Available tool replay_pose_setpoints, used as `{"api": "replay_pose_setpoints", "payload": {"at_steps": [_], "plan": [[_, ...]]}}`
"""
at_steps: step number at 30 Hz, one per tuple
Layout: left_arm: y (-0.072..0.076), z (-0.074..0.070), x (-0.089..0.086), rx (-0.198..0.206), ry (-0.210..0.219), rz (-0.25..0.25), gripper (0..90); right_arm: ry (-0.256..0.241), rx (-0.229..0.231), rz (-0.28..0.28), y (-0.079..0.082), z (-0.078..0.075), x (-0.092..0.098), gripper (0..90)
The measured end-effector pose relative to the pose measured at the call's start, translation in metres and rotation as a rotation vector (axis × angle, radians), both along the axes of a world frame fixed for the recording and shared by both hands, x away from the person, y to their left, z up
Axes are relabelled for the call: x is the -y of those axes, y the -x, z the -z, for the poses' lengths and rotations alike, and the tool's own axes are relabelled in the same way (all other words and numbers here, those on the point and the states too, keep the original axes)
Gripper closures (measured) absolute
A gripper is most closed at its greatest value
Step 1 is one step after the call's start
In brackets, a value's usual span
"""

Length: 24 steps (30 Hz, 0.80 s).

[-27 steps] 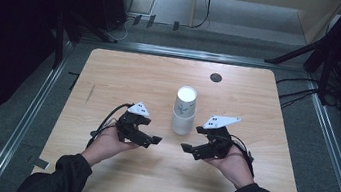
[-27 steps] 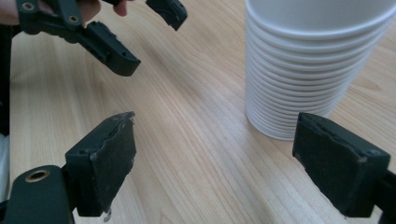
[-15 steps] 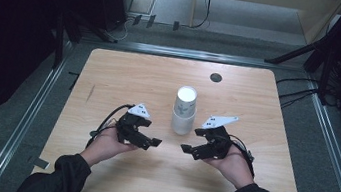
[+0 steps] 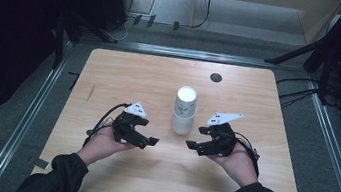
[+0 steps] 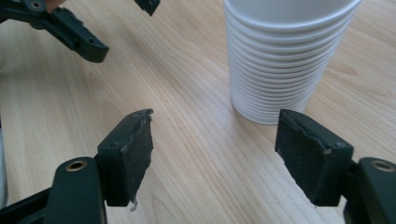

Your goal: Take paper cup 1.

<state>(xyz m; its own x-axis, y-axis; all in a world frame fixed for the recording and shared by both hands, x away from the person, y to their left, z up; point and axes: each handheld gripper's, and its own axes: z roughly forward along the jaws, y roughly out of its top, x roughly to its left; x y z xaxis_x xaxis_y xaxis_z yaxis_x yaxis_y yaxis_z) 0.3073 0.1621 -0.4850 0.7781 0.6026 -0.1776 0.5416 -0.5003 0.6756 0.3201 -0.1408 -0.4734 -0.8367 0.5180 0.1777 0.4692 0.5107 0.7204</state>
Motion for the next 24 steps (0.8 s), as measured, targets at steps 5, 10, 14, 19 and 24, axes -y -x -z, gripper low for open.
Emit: {"api": "replay_pose_setpoints", "payload": {"at_steps": [5,10,14,19,24], "plan": [[0.002,-0.002,-0.002,0.014,0.008,0.001,15.7,0.002,0.012,0.009,-0.003,-0.006,0.001,28.2],[0.003,-0.003,-0.004,0.014,0.013,-0.002,15.7,0.028,0.044,-0.006,-0.004,-0.012,0.001,28.1],[0.004,-0.001,-0.006,0.005,0.012,-0.006,15.7,0.052,0.073,-0.019,-0.007,-0.017,-0.001,28.1],[0.006,-0.002,-0.008,0.002,0.013,0.000,15.7,0.049,0.081,-0.022,-0.008,-0.024,-0.003,28.6],[0.006,-0.002,-0.009,-0.007,0.017,-0.007,15.7,0.061,0.088,-0.028,-0.010,-0.029,-0.004,28.9]]}}
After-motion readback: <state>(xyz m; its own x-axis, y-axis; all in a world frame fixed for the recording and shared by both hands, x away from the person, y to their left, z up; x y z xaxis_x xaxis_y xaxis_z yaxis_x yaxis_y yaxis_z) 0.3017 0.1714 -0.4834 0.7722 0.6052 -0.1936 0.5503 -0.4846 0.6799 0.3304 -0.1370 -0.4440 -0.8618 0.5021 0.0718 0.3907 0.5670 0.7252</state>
